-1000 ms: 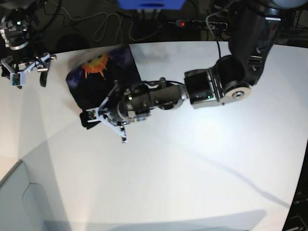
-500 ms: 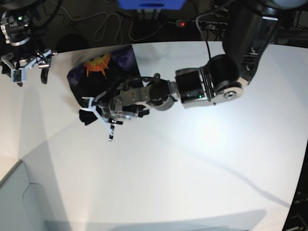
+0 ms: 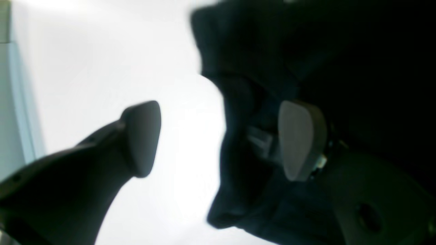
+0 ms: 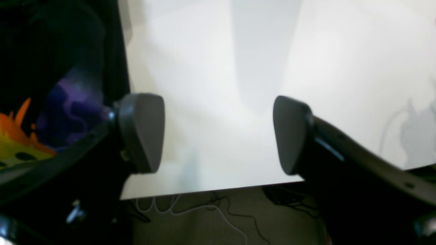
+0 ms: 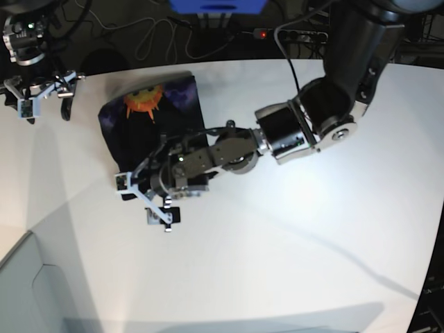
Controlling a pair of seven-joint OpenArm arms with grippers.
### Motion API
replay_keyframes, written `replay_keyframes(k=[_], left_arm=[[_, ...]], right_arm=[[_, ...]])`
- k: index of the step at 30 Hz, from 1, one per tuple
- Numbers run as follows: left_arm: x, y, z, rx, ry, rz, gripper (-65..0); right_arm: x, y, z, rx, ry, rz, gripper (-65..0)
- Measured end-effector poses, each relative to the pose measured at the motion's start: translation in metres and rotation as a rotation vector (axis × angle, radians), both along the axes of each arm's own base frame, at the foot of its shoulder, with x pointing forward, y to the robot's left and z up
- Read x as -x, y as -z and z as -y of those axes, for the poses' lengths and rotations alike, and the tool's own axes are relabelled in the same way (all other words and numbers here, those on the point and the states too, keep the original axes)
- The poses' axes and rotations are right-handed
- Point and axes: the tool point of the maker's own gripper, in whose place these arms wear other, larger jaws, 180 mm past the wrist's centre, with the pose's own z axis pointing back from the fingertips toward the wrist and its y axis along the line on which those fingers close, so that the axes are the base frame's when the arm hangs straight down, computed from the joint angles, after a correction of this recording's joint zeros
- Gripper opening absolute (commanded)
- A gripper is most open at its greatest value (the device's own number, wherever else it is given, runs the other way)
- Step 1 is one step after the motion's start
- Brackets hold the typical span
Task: Fold the T-shirt properly
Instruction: 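Press and smooth the folded shirt flat with the left gripper, then tuck the sun-printed edge of the shirt with the right gripper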
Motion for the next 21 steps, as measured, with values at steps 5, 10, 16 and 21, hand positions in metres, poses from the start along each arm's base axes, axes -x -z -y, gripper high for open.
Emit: replay_keyframes(k=[5, 10, 16, 21], left_arm=[[-0.024, -0.042, -0.025, 0.177, -0.145, 0.011, -13.0], [-0.049, -0.103, -0.086, 0.408, -0.339, 0.092, -13.0], [-0.038, -0.099, -0.222, 0.475, -0.683, 0.14, -13.4], [-0.01, -0.065, -0.322, 0.443, -0.954, 0.117, -13.4]], right_arm=[[0.0, 0.0, -0.001, -0.001, -0.001, -0.003, -16.8], [-0.003, 0.001, -0.006, -0.009, -0.014, 0.004, -20.4], [-0.01, 0.007, -0.026, -0.049, -0.067, 0.001, -47.6], [-0.024, 0.027, -0.033, -0.115, -0.07, -0.01, -64.6]])
